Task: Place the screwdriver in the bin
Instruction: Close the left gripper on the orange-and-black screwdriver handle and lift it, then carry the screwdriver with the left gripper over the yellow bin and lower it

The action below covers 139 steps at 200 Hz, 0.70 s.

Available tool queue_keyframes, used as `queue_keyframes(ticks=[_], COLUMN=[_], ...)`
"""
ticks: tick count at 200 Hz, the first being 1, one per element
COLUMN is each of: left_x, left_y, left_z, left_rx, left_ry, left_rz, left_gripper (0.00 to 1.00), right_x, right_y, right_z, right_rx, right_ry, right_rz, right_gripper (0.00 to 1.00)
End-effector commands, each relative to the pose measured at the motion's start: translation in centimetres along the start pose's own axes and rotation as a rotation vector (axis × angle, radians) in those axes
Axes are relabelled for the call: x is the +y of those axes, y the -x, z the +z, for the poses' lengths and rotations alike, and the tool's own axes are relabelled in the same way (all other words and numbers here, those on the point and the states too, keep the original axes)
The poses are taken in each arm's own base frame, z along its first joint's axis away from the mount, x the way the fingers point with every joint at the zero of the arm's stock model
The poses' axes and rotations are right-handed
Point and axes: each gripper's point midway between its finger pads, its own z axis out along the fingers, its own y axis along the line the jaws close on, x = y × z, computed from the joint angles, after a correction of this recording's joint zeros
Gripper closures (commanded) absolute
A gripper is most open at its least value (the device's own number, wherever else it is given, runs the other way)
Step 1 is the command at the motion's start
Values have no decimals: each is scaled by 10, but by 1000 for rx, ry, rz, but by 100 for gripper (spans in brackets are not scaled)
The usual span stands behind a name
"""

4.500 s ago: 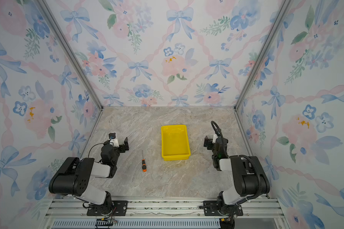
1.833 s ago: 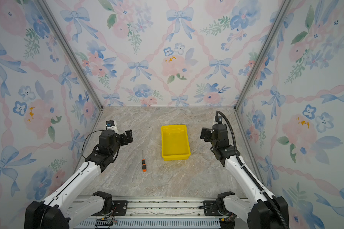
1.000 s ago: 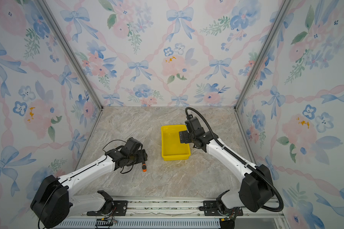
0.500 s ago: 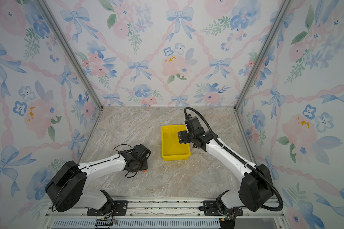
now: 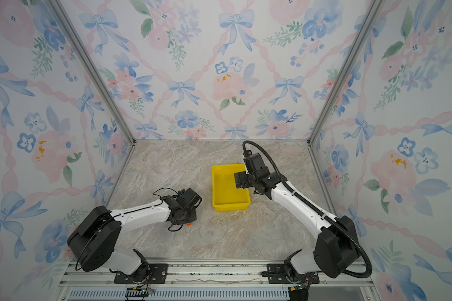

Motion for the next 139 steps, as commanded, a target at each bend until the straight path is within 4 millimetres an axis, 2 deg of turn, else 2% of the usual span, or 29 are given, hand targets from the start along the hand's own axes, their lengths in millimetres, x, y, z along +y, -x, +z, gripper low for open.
queue_keyframes(ticks=[1,49,87,113,139], left_x=[-6,-23,-44,-67,-94], left_y=[4,24,62,92,114], left_z=[-4,-23,-57,-86,-107], left_rx=[-2,-45,-126,-192,-227], left_ry=[-4,-74,-168,-246,-309], left_rz=[22,26,-7,-8,0], left_gripper=[86,99,100,99,100], right_x=[-4,-9,-14,-19,-26], right_y=[8,15,23,28,30], right_z=[-8,-12,-16,-19,-21], right_rx=[-31,-49,-67,-79,-84], right_ry=[7,5,13,12,10], right_rz=[6,33,73,102,143], right_gripper=[3,3,3,3,3])
